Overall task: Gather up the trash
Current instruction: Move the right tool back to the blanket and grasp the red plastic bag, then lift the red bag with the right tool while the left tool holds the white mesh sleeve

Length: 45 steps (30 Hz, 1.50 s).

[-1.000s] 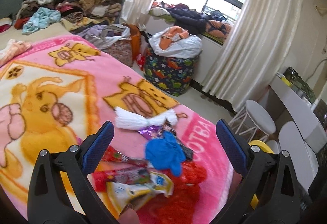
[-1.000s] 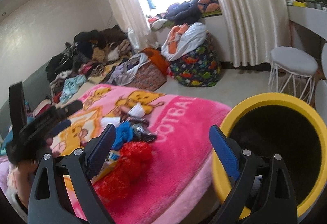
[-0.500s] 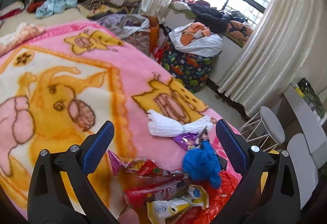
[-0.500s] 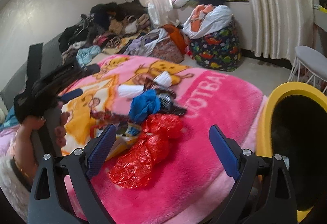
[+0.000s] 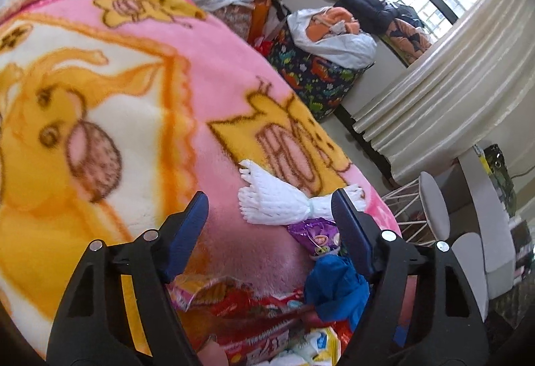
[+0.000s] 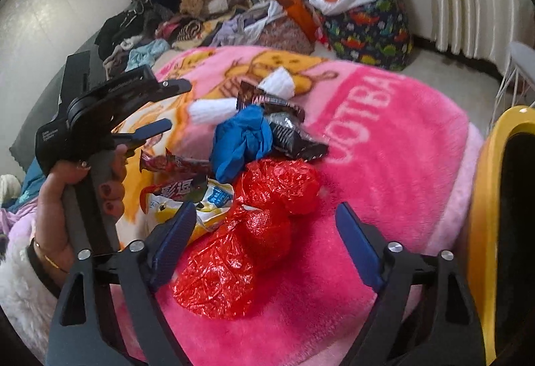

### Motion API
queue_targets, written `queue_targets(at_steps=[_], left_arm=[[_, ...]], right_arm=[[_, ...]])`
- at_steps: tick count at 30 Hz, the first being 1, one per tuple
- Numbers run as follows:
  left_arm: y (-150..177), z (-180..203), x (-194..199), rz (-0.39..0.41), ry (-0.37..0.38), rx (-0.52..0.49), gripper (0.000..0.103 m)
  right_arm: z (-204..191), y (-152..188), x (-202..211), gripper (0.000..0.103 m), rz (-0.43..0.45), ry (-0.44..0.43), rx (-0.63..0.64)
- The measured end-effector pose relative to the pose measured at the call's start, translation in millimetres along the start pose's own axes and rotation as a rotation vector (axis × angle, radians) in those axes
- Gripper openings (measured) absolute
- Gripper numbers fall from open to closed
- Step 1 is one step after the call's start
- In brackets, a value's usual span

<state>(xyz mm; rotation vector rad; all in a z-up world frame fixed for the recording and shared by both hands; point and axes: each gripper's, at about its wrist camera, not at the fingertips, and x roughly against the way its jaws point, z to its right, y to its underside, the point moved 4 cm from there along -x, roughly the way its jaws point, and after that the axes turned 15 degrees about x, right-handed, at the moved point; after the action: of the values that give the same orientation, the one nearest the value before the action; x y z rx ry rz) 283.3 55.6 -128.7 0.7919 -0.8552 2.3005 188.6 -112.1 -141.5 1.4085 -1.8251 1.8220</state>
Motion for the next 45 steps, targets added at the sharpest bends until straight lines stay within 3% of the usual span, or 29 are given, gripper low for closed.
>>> queue_targets(at_steps=[5,7,8,12,14,19,33,45], left_arm=[[-3.2,-8.6,-17.9,-0.044,-0.011,0.048,0.067],[-3.1,-9.6,-22.9,-0.058,-0.01,0.059,0.067],[-3.6,-10.7,-25.5,-0.062,-0.008,0.066,0.065],[-3.8,-11.6,-31.0,-0.066,-0.012,0.076,0.06],[-3.3,-11.0,-32.8,-0.065,-0.015,0.076,0.052],[1.2,-7.1,-31.5,-0.071,-0.014,0.053,0.011],[16.7,26.8,34.2,0.06,0.097,-0.04,0.008],[23.4,49.7,83.6,0.16,0.122,-0.117,0.008]], right_arm=[[3.2,4.6,-22.9,0.063,-0.074,-0.074,-0.028],[1.5,7.2,-28.9,0.042,-0.104,-0.091,-0.011],[0.4,7.2,-30.1,0.039,-0.106,-0.109,-0.011],[-1.1,6.4,-26.4,0.037,-0.096,-0.116,0.007],[-0.1,6.8,-24.3,0.036,-0.09,-0.126,0.003],[2.6,8.2,-18.2,0.036,-0.073,-0.117,0.005],[8.6,13.3,6.0,0.036,-0.013,-0.08,0.031],[-10.4,16.8,30.9,0.036,0.047,-0.087,0.087]])
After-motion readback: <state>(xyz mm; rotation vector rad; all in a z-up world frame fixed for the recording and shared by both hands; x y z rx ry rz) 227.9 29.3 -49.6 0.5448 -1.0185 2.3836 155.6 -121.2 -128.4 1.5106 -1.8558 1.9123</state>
